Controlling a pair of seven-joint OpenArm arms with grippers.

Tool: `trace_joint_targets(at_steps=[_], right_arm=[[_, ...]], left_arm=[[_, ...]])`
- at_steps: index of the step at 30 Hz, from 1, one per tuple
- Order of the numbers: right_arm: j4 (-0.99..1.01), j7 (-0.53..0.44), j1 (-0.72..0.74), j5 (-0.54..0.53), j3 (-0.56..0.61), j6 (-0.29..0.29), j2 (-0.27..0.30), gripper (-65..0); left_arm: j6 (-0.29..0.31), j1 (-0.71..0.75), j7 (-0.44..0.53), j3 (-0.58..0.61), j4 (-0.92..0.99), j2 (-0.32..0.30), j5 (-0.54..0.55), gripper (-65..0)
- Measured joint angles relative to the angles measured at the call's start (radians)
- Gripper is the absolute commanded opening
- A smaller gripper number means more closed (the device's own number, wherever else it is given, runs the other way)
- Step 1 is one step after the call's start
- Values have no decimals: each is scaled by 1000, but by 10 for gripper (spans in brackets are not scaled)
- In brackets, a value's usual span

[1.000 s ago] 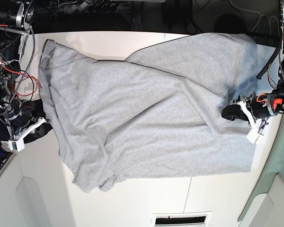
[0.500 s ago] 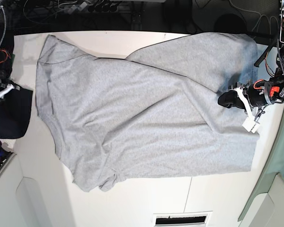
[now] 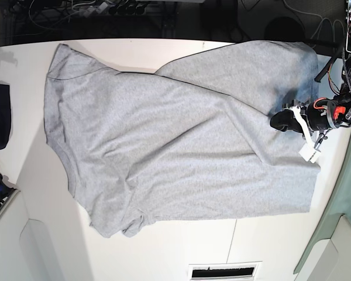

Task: Layout the t-shirt on the table in an organized manner, then fold the t-shirt properly
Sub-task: 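Release the shirt and move the right gripper to the shoulder corner, then grasp the shirt corners with both grippers and drag them outward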

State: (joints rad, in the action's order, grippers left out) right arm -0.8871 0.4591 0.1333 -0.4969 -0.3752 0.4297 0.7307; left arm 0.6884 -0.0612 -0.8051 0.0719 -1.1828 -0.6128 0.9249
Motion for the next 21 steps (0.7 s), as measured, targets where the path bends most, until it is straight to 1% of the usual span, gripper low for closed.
trace_joint_targets(at_steps=[2, 4, 5, 7, 9, 12, 14, 16, 18, 19, 21], right_arm=[[-52, 66, 1, -73, -27, 42, -14, -650], [-108, 107, 2, -114, -42, 85, -47, -650], [-131, 128, 2, -131, -42, 101, -66, -650], [-167, 158, 2, -160, -40, 114, -106, -650], [-187, 161, 3, -172, -39, 127, -140, -650], [-191, 160, 5, -184, -32, 130, -181, -650], [-191, 160, 3, -182, -3, 135, -211, -650], [-191, 150, 3, -180, 53, 136, -247, -650], [-191, 91, 5, -143, 128, 141, -284, -650], [-191, 60, 8, -106, 166, 144, -299, -650], [-191, 34, 22, -45, 230, 144, -322, -650]], left_arm=[[0, 0, -8, -9, 0, 1, 1, -577], [0, 3, -29, -39, 0, 1, 10, -577], [0, 11, -29, -68, 0, 1, 27, -577], [0, 32, -27, -134, 0, -1, 47, -577], [0, 60, -33, -198, -1, -3, 58, -577], [0, 117, -56, -271, -1, -1, 63, -577], [0, 157, -58, -304, -1, 0, 63, -577], [0, 190, -54, -316, -1, 0, 62, -577], [0, 204, -24, -316, -1, 5, 30, -577], [0, 205, -2, -316, -1, 12, 1, -577], [1, 202, 20, -316, 6, 28, -38, -577]])
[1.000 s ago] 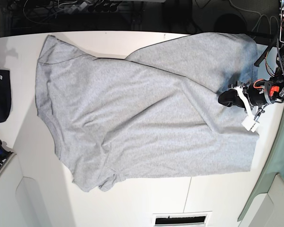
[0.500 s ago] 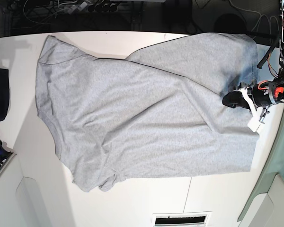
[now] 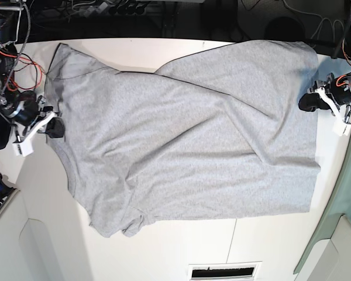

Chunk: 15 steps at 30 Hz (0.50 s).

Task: Layout the t-shirt on the table in an organized manner, then fold the t-shirt properly
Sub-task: 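Grasp the shirt corners with both grippers and drag them outward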

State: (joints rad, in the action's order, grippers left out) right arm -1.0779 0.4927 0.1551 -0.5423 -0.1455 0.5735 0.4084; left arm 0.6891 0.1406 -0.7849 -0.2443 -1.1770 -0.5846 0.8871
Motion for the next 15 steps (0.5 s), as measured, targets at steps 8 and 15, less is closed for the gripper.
trace_joint_targets(at_steps=[8, 15], right_arm=[[73, -70, 81, 188, 136, 1, -91, -650], [204, -242, 109, 252, 152, 3, -64, -650]], left_arm=[[26, -15, 101, -3, 148, 48, -57, -586], [-2, -195, 153, -3, 315, 51, -167, -622]])
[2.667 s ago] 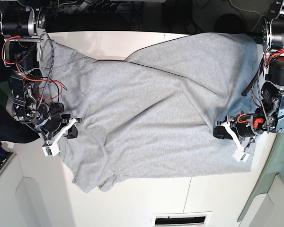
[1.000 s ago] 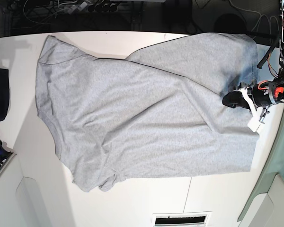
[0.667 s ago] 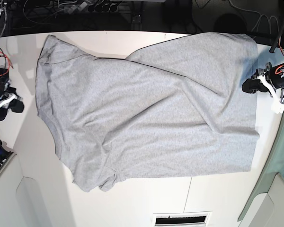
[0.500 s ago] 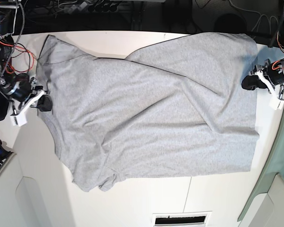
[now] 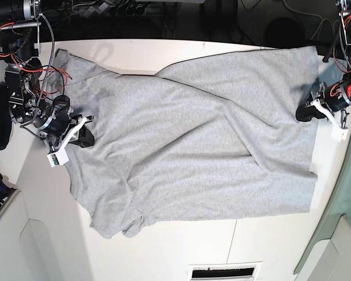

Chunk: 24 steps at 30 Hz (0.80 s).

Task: Layout the t-shirt on the table in an organized manner, then fold the t-shirt properly
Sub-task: 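Grasp the shirt corners with both grippers and drag them outward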

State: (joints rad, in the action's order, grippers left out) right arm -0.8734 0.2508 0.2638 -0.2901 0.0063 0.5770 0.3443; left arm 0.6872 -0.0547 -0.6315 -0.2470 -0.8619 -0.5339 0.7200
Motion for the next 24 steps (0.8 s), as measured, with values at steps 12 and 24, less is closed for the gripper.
trace_joint_targets(at_steps=[12, 24], right_arm=[[13, 23, -1, -64, -53, -51, 59, -650], [-178, 285, -34, -251, -384, -23, 82, -650]], left_arm=[[-4, -186, -76, 154, 70, 4, -23, -619], [2, -161, -308, 155, 6, -150, 348, -516]])
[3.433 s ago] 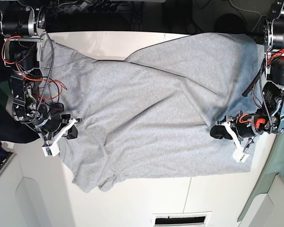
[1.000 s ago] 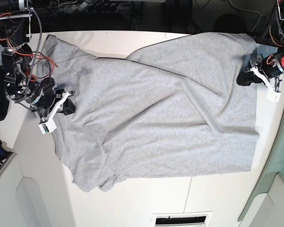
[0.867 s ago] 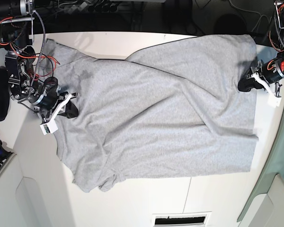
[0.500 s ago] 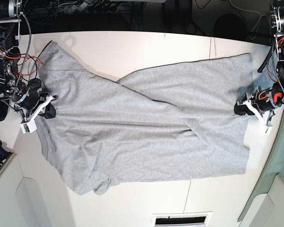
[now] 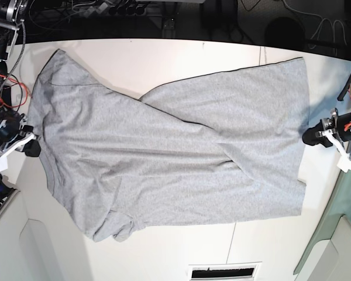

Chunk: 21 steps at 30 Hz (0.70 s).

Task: Layout the t-shirt on the table in an organized manner, then fold the t-shirt properly
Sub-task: 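Grasp the shirt corners with both grippers and drag them outward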

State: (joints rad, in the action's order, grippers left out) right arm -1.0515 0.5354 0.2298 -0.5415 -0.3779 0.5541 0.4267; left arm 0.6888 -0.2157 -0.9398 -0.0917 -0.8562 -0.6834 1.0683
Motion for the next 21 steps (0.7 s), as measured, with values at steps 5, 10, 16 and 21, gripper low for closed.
trace_joint_targets(at_steps=[5, 10, 16, 21], right_arm=[[-31, 95, -100, -121, -63, 4, 79, -650], [-31, 134, -238, -210, -64, 21, 107, -650], [-31, 146, -351, -232, -61, 26, 106, -650], [-58, 158, -405, -249, -61, 30, 108, -544]], left_arm=[[0, 110, -84, 3, -87, -17, 105, -516], [0, 275, -81, 4, -261, -12, 131, -477], [0, 391, -72, -14, -351, 19, 118, -333], [0, 458, -69, -98, -352, 32, 118, -333]])
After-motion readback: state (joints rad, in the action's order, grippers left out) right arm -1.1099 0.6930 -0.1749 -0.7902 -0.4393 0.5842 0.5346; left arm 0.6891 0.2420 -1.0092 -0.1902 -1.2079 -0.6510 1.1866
